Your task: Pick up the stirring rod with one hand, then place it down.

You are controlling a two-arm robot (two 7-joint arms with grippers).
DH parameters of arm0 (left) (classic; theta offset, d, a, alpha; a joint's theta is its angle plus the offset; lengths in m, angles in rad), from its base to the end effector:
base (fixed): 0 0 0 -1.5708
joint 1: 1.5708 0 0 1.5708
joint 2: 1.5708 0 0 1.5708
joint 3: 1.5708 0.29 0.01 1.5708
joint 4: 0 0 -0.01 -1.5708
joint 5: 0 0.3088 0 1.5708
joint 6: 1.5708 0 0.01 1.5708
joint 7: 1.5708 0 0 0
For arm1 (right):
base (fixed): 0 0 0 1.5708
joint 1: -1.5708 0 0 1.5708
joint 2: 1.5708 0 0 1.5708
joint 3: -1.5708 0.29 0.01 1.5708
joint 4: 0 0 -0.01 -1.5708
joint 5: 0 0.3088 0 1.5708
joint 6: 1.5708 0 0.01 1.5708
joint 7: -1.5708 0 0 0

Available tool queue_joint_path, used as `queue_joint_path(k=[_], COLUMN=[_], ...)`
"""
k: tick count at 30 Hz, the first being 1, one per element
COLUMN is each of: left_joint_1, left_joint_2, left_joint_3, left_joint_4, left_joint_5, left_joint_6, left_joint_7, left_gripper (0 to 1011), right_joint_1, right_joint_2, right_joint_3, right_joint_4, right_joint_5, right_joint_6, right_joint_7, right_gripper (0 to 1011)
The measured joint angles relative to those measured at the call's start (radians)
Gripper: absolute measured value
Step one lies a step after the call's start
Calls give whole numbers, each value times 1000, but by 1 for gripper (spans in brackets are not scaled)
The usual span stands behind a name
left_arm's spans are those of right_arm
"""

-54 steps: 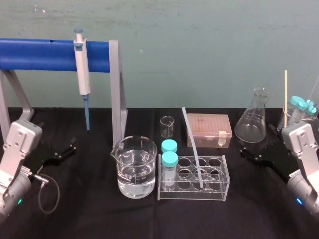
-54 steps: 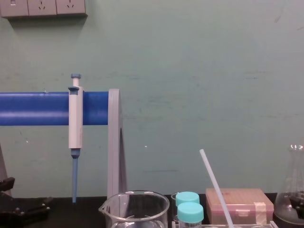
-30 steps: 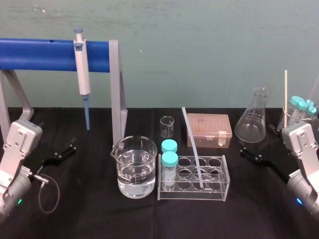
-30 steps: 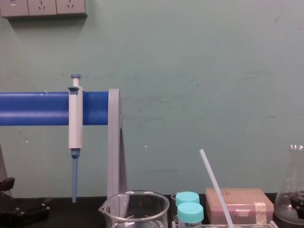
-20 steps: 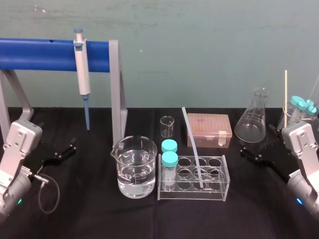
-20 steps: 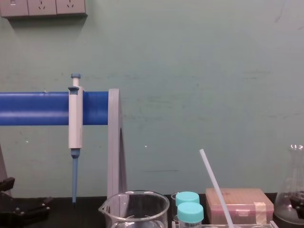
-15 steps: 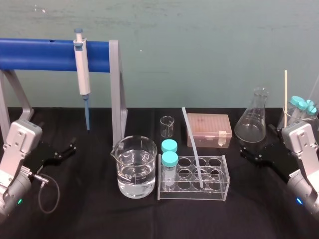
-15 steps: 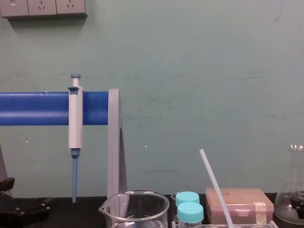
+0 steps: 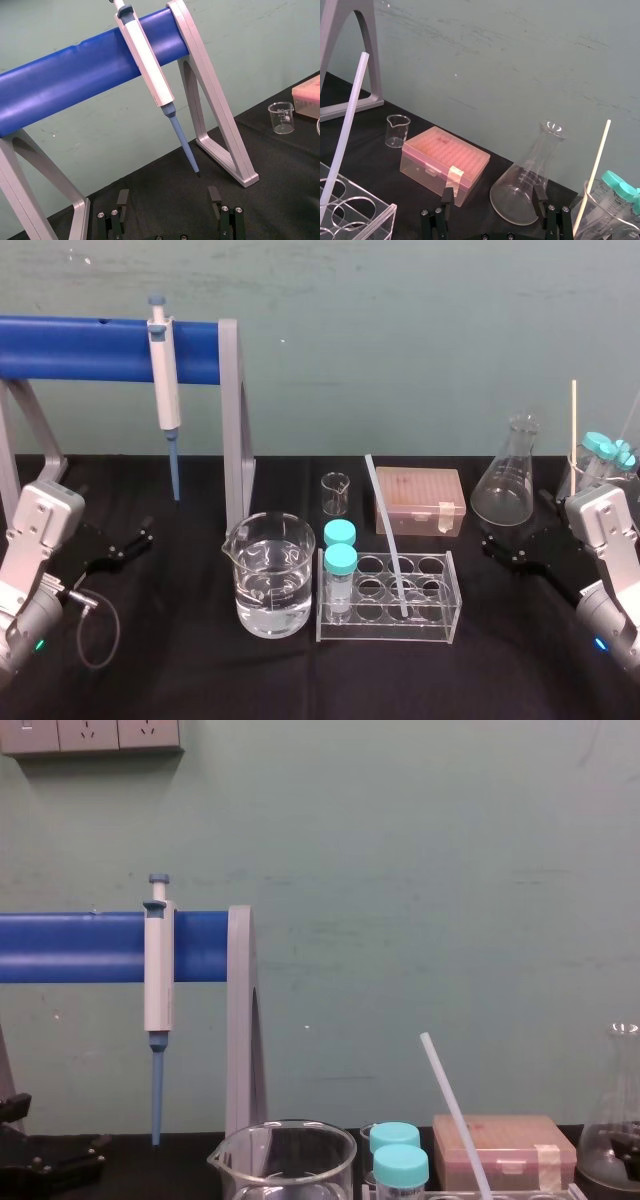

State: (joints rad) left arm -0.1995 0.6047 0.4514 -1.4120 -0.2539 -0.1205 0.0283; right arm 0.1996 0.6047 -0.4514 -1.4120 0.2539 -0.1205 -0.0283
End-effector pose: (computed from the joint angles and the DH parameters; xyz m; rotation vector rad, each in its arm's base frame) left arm 0.3581 0.0827 -0.3023 0.3045 -0.2850 1.2480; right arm 0.3581 -0.0827 -0.3022 -0.3044 -0.2851 -1.2480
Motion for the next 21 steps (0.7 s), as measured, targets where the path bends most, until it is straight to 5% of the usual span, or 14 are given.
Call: queue_joint_path(k=[10,15,21], left_joint_1=[0,0,0], left_joint_2=[0,0,0], left_joint_3=[0,0,0], left_joint_4=[0,0,0], left_joint_5=[0,0,0], left_joint_6=[0,0,0], left_joint_7=[0,0,0], left_gripper=[1000,1000,1000], right_joint_1=[1,12,36], right_joint_2=[-3,-21,-55], right_joint_3=[8,48,98], right_joint_4=[4,1,-33], right_joint_5=[2,70,211], right_joint_6=[4,27,84], right_joint_7=[5,57,171], right_gripper=[1003,1003,1003])
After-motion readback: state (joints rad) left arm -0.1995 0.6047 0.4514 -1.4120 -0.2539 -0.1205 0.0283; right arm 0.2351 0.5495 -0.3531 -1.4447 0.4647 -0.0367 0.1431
